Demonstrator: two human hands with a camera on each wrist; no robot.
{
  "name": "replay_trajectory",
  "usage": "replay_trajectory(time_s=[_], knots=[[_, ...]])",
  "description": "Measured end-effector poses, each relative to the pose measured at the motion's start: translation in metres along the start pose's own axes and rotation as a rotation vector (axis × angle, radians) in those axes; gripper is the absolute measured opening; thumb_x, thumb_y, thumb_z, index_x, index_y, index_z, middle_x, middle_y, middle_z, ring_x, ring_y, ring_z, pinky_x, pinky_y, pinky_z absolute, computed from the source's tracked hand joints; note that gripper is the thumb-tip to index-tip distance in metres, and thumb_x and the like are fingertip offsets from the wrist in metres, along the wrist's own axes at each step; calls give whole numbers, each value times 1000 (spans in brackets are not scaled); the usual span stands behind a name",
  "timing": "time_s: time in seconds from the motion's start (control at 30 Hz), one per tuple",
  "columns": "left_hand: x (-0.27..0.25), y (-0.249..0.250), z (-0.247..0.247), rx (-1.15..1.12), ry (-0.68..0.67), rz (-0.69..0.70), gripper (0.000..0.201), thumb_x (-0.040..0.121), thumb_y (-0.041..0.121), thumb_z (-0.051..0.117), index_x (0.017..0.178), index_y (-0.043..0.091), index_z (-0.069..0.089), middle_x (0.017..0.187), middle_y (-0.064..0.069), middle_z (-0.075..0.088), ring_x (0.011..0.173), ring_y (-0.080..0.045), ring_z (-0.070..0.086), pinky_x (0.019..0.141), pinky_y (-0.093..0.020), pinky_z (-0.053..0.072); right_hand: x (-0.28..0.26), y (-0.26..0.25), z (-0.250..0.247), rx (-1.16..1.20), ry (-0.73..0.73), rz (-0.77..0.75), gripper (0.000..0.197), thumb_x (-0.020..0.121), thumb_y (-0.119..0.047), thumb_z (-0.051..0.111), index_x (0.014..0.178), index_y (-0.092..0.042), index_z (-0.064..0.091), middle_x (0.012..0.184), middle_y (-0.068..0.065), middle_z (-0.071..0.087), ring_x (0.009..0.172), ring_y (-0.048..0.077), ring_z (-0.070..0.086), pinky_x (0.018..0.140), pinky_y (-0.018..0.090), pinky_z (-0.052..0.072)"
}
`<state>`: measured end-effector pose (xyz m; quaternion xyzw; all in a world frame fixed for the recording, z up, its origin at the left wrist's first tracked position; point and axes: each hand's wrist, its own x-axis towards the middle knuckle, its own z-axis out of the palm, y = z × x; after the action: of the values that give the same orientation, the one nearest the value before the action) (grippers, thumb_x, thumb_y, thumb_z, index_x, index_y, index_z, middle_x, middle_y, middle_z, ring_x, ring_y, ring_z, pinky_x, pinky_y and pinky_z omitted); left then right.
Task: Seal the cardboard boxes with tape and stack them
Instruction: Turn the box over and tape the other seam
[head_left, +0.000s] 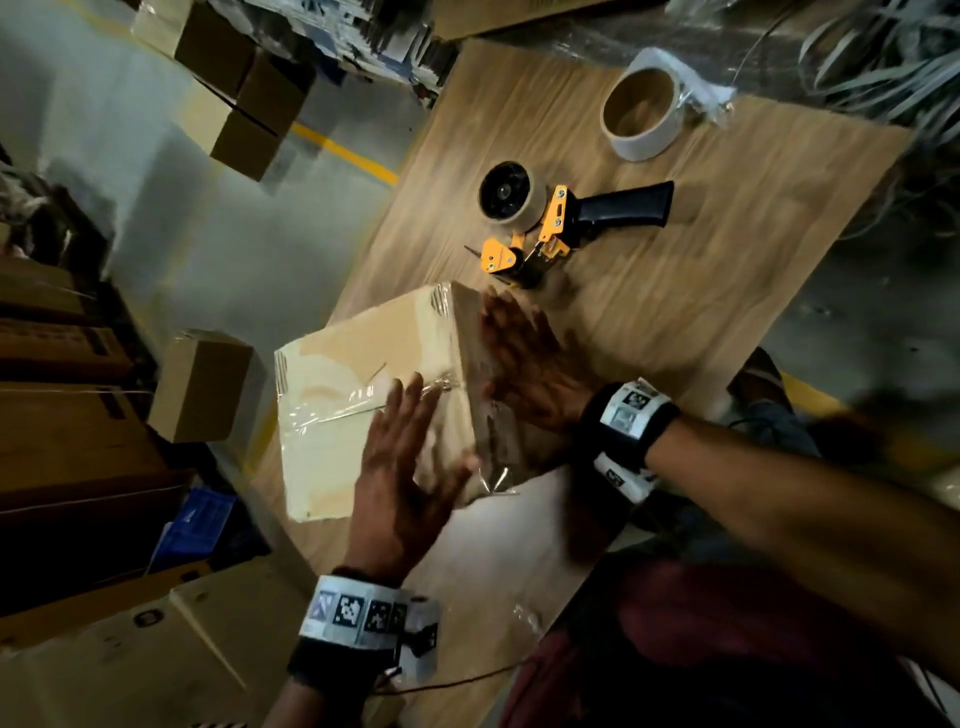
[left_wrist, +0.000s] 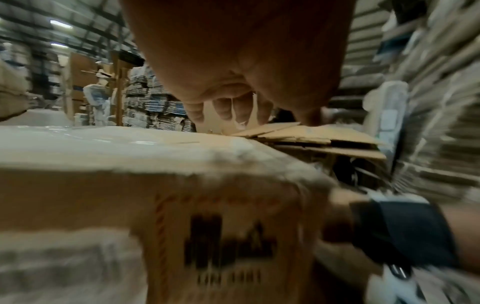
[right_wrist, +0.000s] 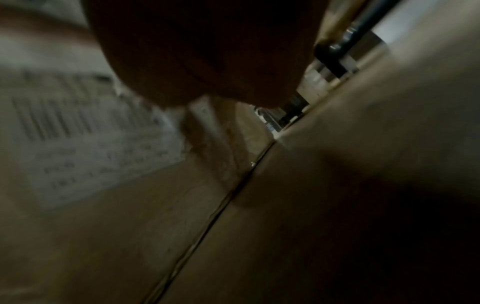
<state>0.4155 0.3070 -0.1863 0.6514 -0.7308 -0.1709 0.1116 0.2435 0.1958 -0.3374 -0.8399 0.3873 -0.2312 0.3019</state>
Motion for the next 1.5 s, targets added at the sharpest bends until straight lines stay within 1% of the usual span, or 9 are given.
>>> replay_trajectory(time_s=[0.1,0.23,0.47,0.67,0.83,1.03,1.27,1.37,1.5], knots=[[-31,0,14,88,-138,107,107,84,81,61,162,14,31,171,-8,24,161,-25,15,125,-61,24,1,-5,-8,-55,-2,-6,82,104,-62,20,164,-7,8,172,19,-5,159,33,-5,122,64,13],[-43,-14,23,108,-185,107,113,81,74,69,163,10,26,173,-9,17,161,-27,12,127,-56,21,1,-20,-28,-103,83,-204,81,104,-62,39,165,-13,16,172,17,-1,159,31,-6,127,55,4],[-47,-28,30,57,-3,41,93,89,55,73,161,10,36,171,-6,25,156,-25,29,107,-55,52,18,-28,-28,-342,-135,-410,98,81,-92,7,163,-39,12,173,9,-3,159,33,-3,121,67,12],[-46,-29,37,197,65,69,89,92,58,69,157,3,41,166,-13,35,151,-27,40,96,-52,59,17,-26,-37,-429,-138,-445,118,74,-65,77,164,-36,5,173,11,-3,159,33,-3,123,66,12],[-47,-28,38,207,80,63,92,91,60,68,156,0,42,165,-14,37,151,-26,40,103,-50,55,13,-29,-50,-109,-169,-431,91,88,-87,35,160,-33,28,173,9,8,160,29,-1,122,67,13],[-46,-28,43,224,87,47,92,90,58,74,155,1,43,165,-13,38,150,-26,41,105,-48,55,14,-29,-37,-290,-172,-401,101,80,-93,39,162,-35,26,173,6,6,160,30,-3,121,68,13],[-45,-13,52,270,142,-7,88,88,53,70,153,-2,45,163,-16,41,148,-30,44,107,-52,52,14,-28,-36,-376,-160,-414,93,76,-61,67,158,-35,32,173,6,10,159,32,0,120,68,15],[-43,-5,55,271,159,-55,90,87,56,64,153,-1,45,163,-16,40,148,-31,44,115,-52,45,13,-21,-39,-440,-194,-446,119,61,-26,85,161,-38,21,173,7,0,159,32,-6,121,67,15],[-39,4,56,206,211,-165,90,81,60,61,149,2,52,159,-13,46,143,-28,51,113,-53,47,16,-19,-41,-455,-222,-483,138,44,-34,90,162,-35,18,173,8,-4,159,34,-9,121,67,14]])
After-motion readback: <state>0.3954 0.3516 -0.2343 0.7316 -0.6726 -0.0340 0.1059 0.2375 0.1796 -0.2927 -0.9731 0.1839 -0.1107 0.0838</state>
